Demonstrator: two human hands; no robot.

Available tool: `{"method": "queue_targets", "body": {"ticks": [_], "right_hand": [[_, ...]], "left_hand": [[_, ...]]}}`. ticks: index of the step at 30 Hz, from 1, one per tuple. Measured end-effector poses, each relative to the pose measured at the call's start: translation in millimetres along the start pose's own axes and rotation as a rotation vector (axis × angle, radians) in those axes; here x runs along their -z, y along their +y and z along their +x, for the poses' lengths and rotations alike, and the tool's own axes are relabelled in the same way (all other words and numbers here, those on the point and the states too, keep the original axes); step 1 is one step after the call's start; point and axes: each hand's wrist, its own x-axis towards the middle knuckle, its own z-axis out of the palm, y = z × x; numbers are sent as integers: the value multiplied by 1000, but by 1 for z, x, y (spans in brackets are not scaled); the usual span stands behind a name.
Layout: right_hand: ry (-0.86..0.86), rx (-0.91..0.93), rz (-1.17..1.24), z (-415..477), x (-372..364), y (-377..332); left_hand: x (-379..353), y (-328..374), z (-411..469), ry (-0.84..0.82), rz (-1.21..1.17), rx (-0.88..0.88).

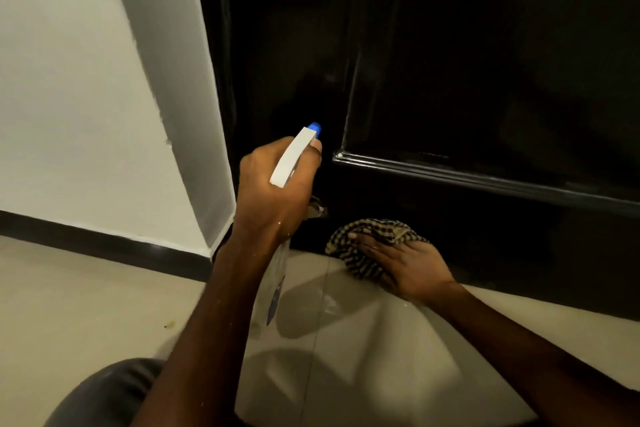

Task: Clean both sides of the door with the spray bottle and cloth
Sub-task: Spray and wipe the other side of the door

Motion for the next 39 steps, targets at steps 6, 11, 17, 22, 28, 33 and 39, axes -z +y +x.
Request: {"method": "queue_targets", "body": {"ticks": [6, 11, 17, 22, 28, 33, 39], "right_hand": [[47, -149, 29, -40, -7, 14], [583, -915, 533, -65, -14, -17], [1359, -1609, 1752, 23, -31, -15], [1317, -1519, 2028, 44, -78, -33], [1487, -1609, 1810, -9, -57, 13], [1570, -1589, 1955, -65, -59, 77], [1481, -1610, 1793, -79, -49, 67]], "left_hand": [[-24, 5, -11, -106, -42, 27], [-36, 12, -15, -140, -41, 35], [-49, 10, -17, -160, -31, 23], [-63, 5, -18, -170, -10, 13], [-102, 17, -32, -303, -8, -6], [-135, 21, -40, -360, -10, 12], [-178, 39, -50, -430, -25, -40]]}}
